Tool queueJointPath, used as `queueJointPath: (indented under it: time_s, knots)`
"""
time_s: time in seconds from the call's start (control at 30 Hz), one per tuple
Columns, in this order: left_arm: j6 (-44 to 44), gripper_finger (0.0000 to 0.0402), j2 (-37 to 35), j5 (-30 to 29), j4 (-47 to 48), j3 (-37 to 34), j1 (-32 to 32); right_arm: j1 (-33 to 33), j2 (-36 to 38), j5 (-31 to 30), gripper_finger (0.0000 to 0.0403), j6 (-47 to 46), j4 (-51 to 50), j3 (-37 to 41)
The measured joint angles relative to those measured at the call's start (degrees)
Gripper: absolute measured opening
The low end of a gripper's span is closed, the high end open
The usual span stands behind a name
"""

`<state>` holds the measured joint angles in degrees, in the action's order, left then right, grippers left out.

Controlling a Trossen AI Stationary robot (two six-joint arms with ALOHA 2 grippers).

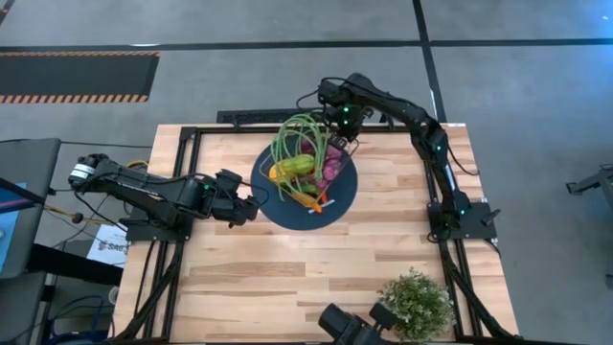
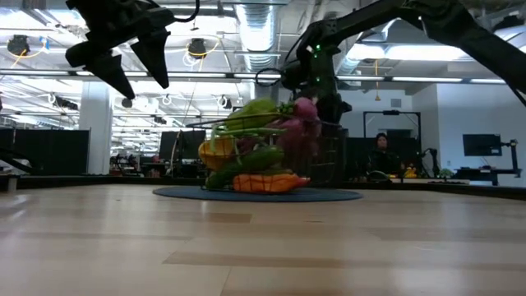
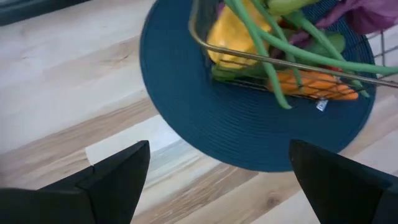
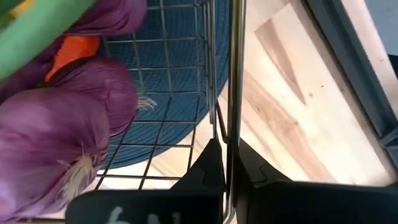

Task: Build produce basket
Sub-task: Move the basket to the center

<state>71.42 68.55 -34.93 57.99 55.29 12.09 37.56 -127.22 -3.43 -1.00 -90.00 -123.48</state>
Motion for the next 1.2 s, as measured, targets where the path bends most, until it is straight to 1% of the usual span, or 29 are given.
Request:
queueJointPath:
  time_s: [0.13,0.4,0.57,0.73,0.9,0.97,1.07,1.2]
  knots:
    - [-2.2,0.0367,0.0,0.2,-0.9,0.0,0.0,-0.2,2.5,0.7,0.0011,-3.3,0.0,0.0]
    - [-3.3,0.0368,0.0,0.1,-1.5,0.0,0.0,-1.9,6.9,5.4,0.0008,-13.9,0.0,0.0]
    - [-3.3,0.0368,0.0,0.1,-1.5,0.0,0.0,-6.0,7.0,6.5,0.0008,-18.1,0.2,0.0]
    - [-4.4,0.0368,0.0,0.1,-1.5,0.0,0.0,-10.2,7.0,6.7,0.0007,-19.2,0.1,0.0]
    - [-6.1,0.0368,0.0,0.1,-1.5,0.0,0.0,-12.7,7.0,6.4,0.0007,-21.9,0.0,0.3]
    - [-6.5,0.0368,0.0,0.1,-1.5,0.0,0.0,-13.3,7.2,6.3,0.0007,-23.4,0.1,2.2]
    - [-6.9,0.0368,0.0,0.1,-1.5,0.0,0.0,-14.4,7.1,6.4,0.0007,-25.1,0.6,7.2]
    - [-7.3,0.0368,0.0,0.2,-1.4,0.0,0.0,-16.0,7.0,9.6,0.0007,-24.6,0.2,13.1]
